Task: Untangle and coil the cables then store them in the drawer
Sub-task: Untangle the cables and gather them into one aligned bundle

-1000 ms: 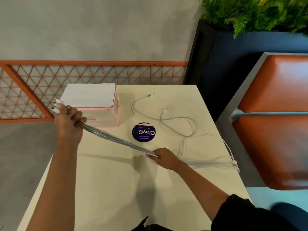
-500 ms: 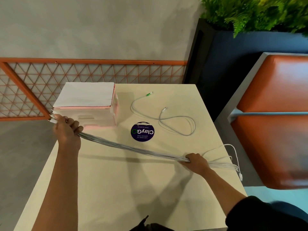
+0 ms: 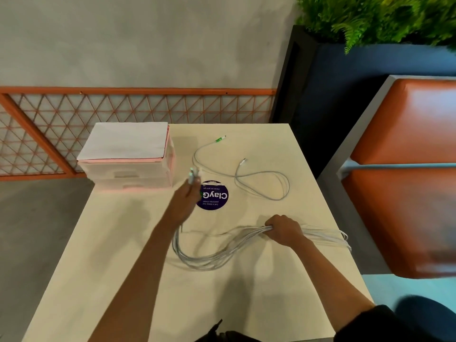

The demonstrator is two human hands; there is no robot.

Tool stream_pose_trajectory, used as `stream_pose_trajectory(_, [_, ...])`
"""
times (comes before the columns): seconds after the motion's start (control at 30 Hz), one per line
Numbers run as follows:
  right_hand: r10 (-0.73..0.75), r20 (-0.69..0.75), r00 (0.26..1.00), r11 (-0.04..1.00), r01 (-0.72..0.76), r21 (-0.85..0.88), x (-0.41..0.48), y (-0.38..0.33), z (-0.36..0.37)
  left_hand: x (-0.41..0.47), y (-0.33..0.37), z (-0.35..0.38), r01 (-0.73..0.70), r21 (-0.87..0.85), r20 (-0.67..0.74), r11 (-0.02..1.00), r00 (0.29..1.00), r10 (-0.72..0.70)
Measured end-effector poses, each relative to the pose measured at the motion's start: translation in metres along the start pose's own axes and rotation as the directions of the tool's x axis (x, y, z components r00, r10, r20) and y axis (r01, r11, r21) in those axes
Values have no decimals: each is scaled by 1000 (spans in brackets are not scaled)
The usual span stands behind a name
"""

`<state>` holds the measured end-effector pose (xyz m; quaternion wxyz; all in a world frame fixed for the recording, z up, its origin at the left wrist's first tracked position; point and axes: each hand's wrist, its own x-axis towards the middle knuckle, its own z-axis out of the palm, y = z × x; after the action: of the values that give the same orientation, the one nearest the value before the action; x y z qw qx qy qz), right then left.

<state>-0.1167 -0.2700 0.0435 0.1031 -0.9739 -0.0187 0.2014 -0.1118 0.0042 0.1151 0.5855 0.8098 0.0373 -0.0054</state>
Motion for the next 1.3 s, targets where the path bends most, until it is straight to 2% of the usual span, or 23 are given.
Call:
stream_pose_trajectory(0.13, [-36,11,999,999,36,9,3,-15,-10,0,-7,38,16,52,265,999,964,-30])
stream_pose_trajectory(0.23, [-68,6,998,998,68,11,3,-22,-14,3,-17,60,4,199,448,980,889,-94])
stream_pose_trajectory(0.3, [-78,0,997,997,78,27,3,-24,-13,2,-23,73,-36,295,511,955,850,-126])
stream_pose_trajectory(0.43, [-114,-55,992,991,118,66,3,-27,-14,4,-36,90,-45,356,521,933,839,-158])
stream_pose_trajectory(0.57, [-102,-104,989,989,112,94,0,-24,-11,6,-34,88,-104,347,542,932,833,-109])
stream_pose_trajectory(0.67, [29,-128,991,997,-19,76,-5,5,-6,8,-29,70,-93,246,558,965,827,-63])
stream_pose_trajectory(0.77, [228,-204,952,974,-218,68,-17,55,-2,10,-28,52,-92,198,549,976,835,-33])
stream_pose_trajectory(0.9, [285,-315,905,957,-286,45,-18,79,-1,3,-28,53,-99,235,585,967,809,-59])
stream_pose_trajectory(0.97, [354,-251,901,934,-351,58,-10,78,-5,1,-28,58,-84,217,584,972,810,-61])
stream_pose_trajectory(1.0, [395,-166,904,919,-392,50,-5,75,-9,1,-29,59,-87,216,575,972,817,-55])
stream_pose_trajectory(1.07, [430,70,900,902,-425,-77,3,65,-15,1,-29,60,-102,229,553,968,832,-43])
stream_pose_trajectory(1.13, [314,182,932,942,-281,-185,11,41,-18,2,-28,61,-108,259,544,960,838,-52])
stream_pose_trajectory(1.17, [189,203,961,975,-159,-158,12,23,-20,2,-28,61,-102,261,541,960,839,-58])
stream_pose_trajectory(1.23, [-95,239,966,995,87,45,13,-12,-23,1,-27,62,-79,243,540,967,839,-68])
stream_pose_trajectory(1.27, [-210,245,947,970,170,174,11,-27,-23,1,-28,61,-75,247,542,966,837,-74])
stream_pose_trajectory(1.3, [-256,256,932,947,189,258,11,-35,-22,0,-26,58,-70,248,545,966,834,-79])
